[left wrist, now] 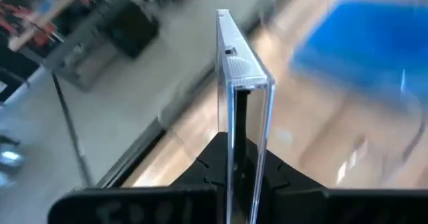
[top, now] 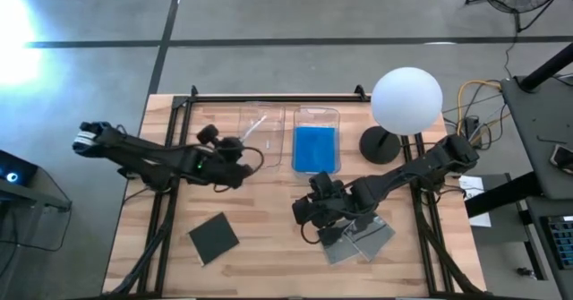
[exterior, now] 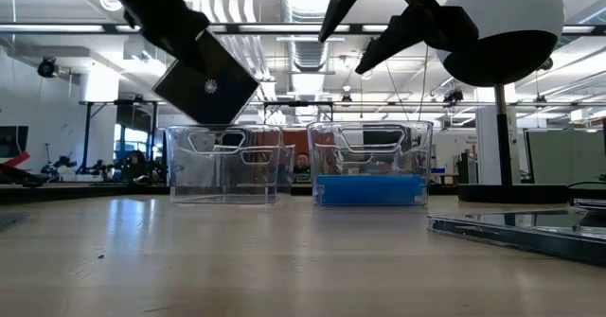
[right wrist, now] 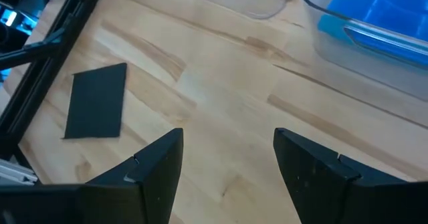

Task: Pick & place jewel cases by type
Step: Put the black cd case into the left transparent bin

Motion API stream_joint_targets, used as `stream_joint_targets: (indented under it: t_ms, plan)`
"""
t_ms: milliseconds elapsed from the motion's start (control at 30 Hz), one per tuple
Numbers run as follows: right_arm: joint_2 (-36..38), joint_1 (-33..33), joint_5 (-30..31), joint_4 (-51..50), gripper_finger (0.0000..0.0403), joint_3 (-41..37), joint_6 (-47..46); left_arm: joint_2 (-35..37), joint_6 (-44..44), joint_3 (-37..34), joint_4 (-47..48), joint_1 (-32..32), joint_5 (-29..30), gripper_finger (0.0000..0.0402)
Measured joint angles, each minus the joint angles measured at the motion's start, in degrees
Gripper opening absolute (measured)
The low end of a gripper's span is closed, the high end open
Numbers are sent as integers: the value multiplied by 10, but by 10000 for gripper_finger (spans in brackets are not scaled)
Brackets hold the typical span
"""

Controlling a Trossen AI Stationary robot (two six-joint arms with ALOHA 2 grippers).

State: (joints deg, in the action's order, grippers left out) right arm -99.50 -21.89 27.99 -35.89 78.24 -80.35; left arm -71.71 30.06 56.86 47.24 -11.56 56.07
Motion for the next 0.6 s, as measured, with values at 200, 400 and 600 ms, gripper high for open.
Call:
stream_joint_targets:
  t_ms: [200, 400, 600]
  plan:
    - [0, 0, 0, -1, 228, -7, -3, -73, -131, 60, 21, 17, -59, 3]
    - [0, 2, -11, -1, 228, -14, -3, -156, -243, 116, 71, 53, -97, 3]
    - [0, 0, -16, -1, 228, -22, -25, -234, -271, 173, 103, 102, -151, 3]
